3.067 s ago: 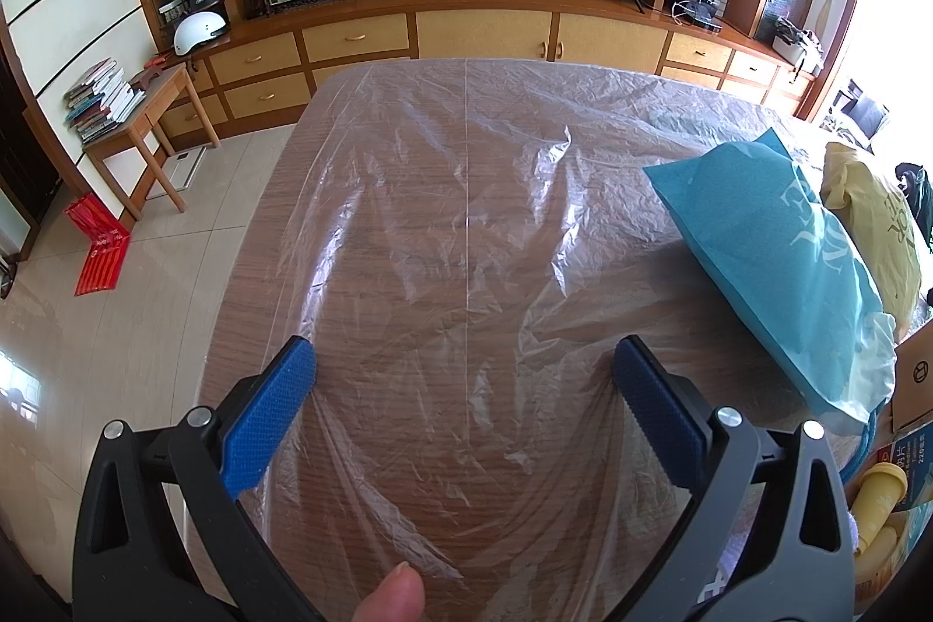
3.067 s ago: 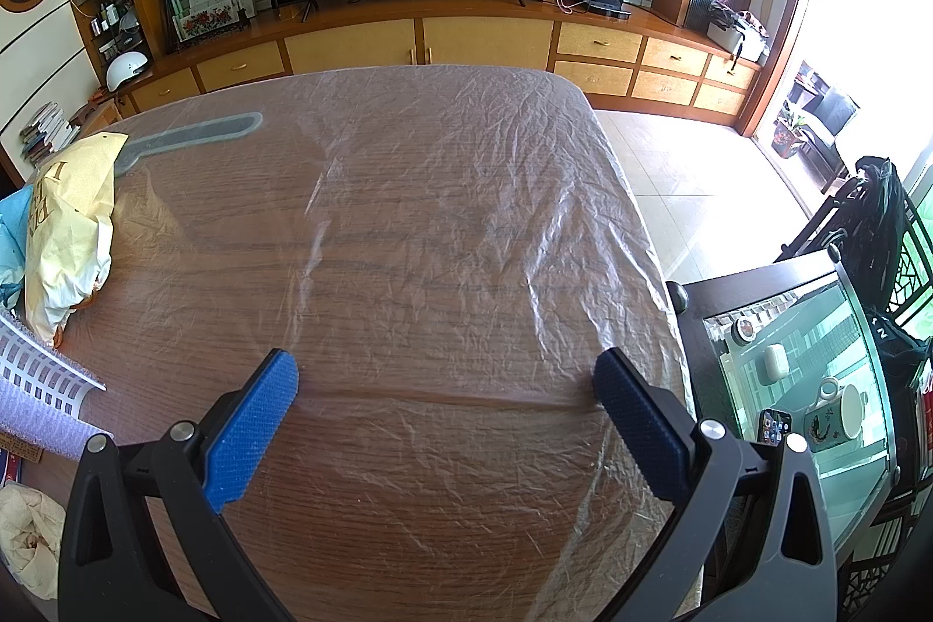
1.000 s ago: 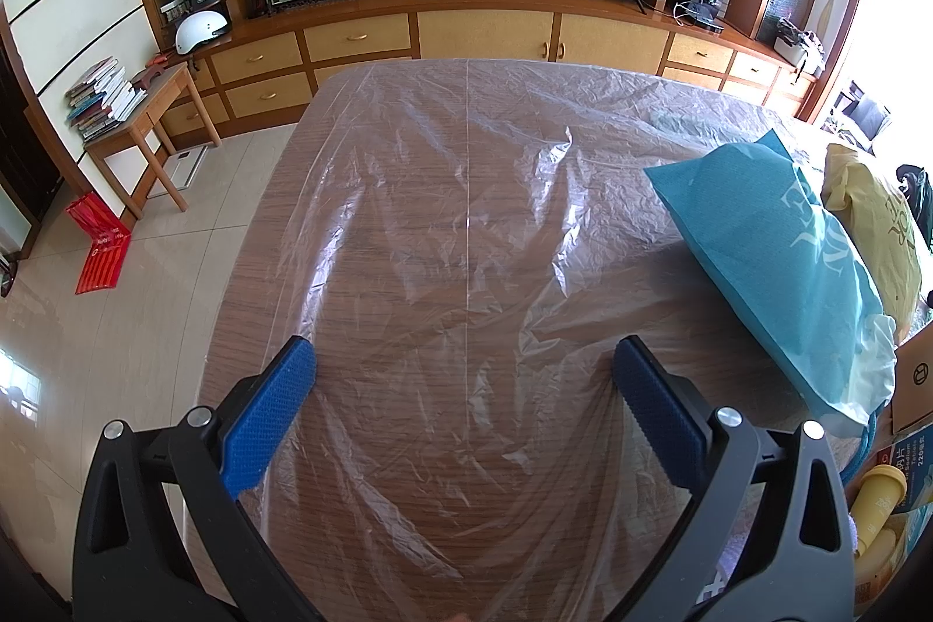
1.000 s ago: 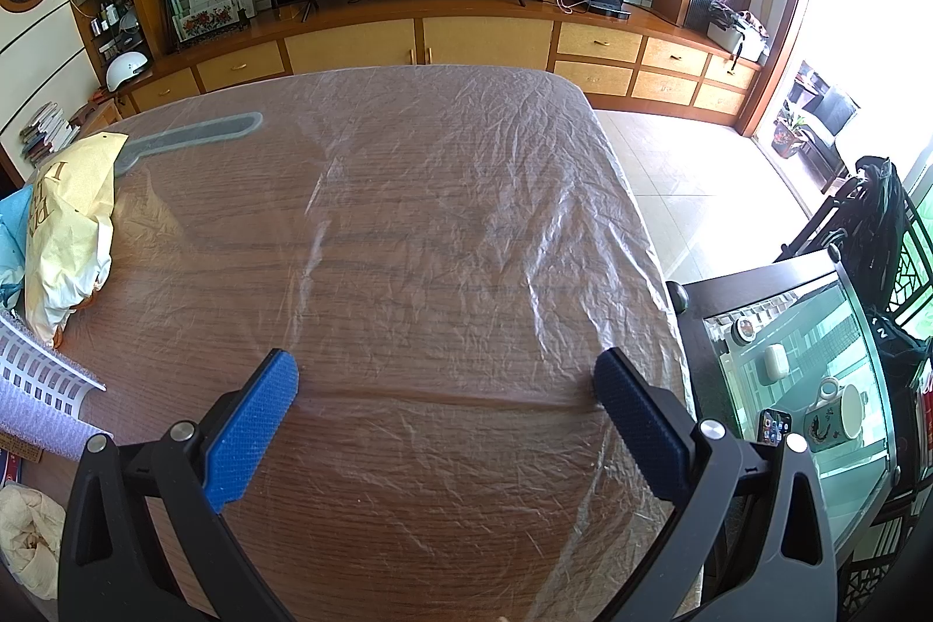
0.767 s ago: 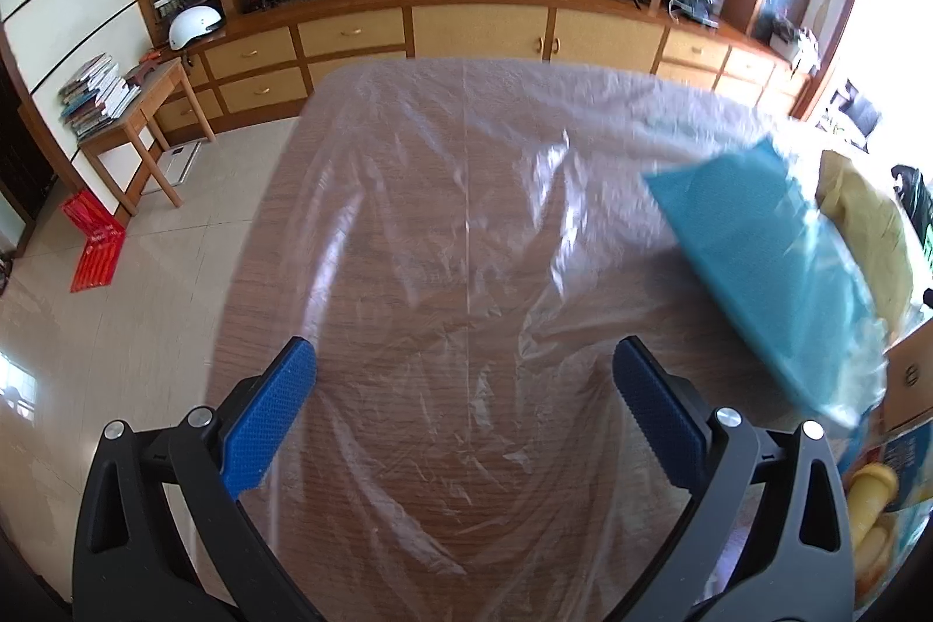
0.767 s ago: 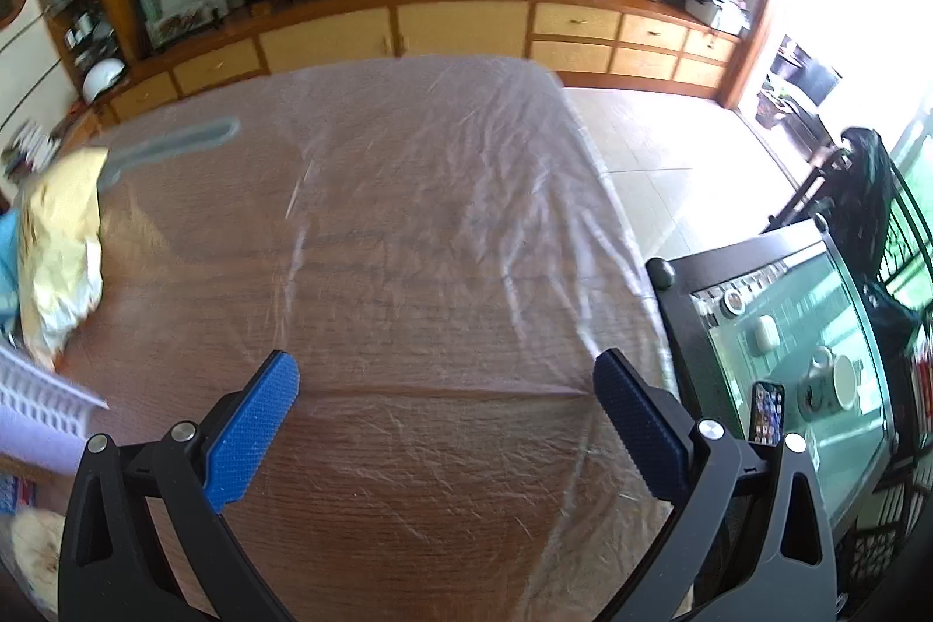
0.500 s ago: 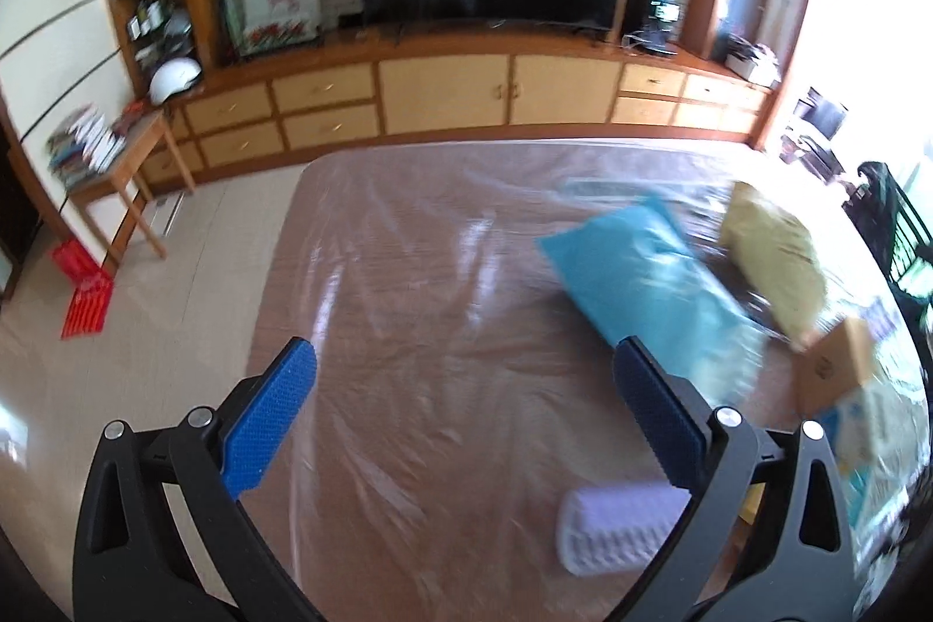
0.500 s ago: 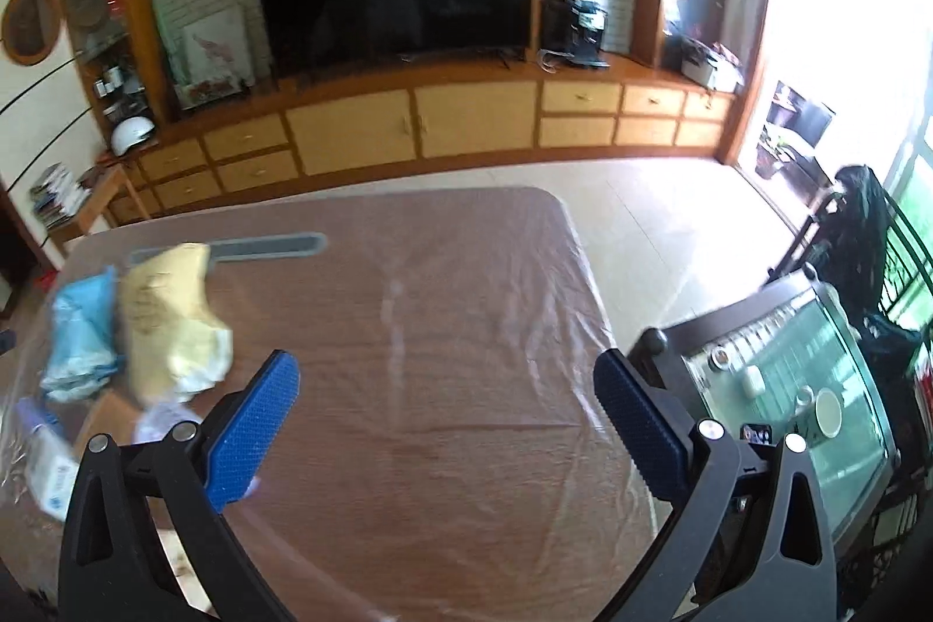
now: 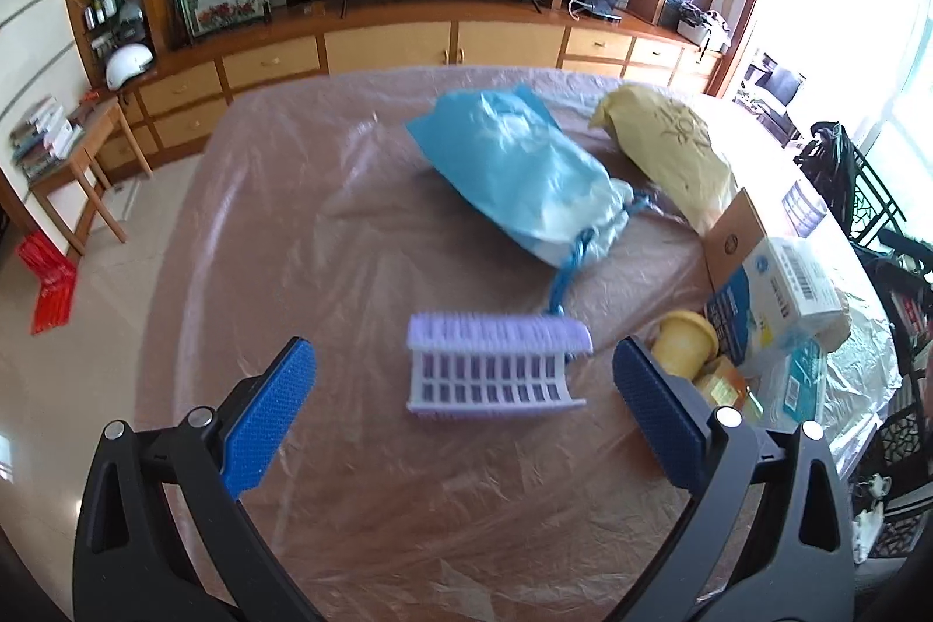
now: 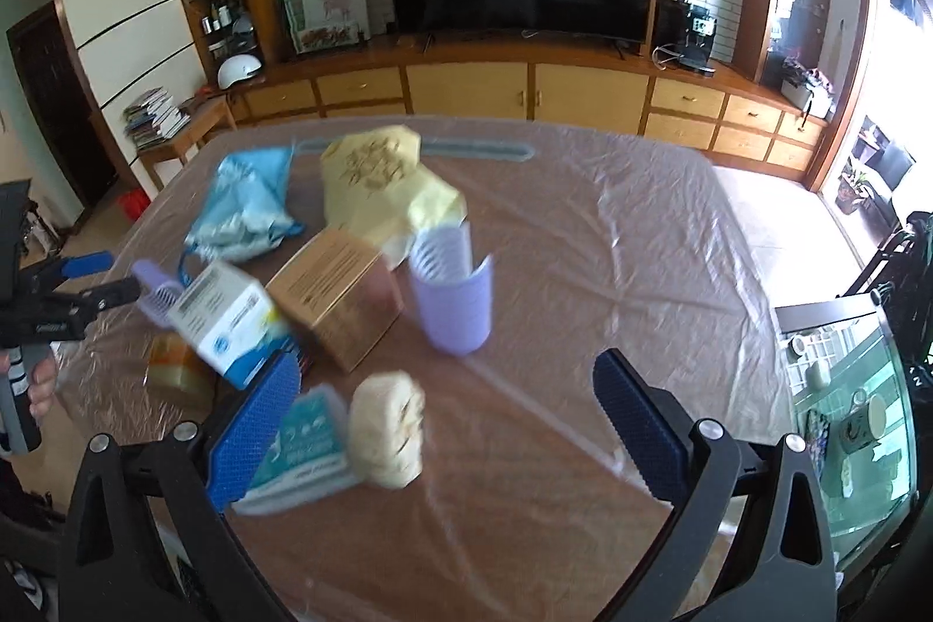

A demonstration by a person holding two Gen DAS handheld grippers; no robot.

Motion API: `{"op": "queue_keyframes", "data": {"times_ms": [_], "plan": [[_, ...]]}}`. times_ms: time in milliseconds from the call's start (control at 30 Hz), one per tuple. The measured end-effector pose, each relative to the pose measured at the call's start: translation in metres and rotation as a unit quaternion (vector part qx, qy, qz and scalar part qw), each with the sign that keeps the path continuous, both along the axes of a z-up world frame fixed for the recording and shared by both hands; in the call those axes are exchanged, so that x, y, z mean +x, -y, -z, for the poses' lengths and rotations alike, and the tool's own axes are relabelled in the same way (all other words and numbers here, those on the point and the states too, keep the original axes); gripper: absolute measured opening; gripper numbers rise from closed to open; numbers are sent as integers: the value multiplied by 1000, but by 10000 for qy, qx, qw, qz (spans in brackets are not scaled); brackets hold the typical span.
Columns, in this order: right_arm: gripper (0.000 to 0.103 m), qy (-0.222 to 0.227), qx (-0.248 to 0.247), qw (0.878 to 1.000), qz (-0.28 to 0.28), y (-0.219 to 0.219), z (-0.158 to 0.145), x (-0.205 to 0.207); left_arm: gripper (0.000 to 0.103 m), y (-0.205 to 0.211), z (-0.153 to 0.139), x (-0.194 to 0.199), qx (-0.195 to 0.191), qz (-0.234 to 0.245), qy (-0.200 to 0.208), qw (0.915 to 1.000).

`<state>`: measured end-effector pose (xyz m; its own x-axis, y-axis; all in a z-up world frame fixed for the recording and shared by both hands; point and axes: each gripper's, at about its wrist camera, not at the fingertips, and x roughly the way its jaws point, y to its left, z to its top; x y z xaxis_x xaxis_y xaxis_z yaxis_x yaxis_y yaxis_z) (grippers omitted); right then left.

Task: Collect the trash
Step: 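Grasp the white plastic rack with the left tool while the right tool grasps the crumpled tissue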

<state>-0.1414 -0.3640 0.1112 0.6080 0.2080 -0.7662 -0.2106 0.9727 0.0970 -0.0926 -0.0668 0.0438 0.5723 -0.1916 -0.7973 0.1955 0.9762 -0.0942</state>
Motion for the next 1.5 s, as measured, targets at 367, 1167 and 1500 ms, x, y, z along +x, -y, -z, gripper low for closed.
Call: {"op": "queue_keyframes", "data": {"times_ms": [367, 1167, 1500], "plan": [[84, -492, 441, 9977, 159, -18, 28, 6, 101, 1, 22, 19, 45, -44, -254, 9997], [39, -773, 804, 9937, 144, -13, 36, 16, 72, -2, 16, 12, -66, 226, -112, 9997], [39, -795, 796, 9925, 481, -4, 43, 4, 72, -2, 11, 10, -31, 197, -69, 9998]]}}
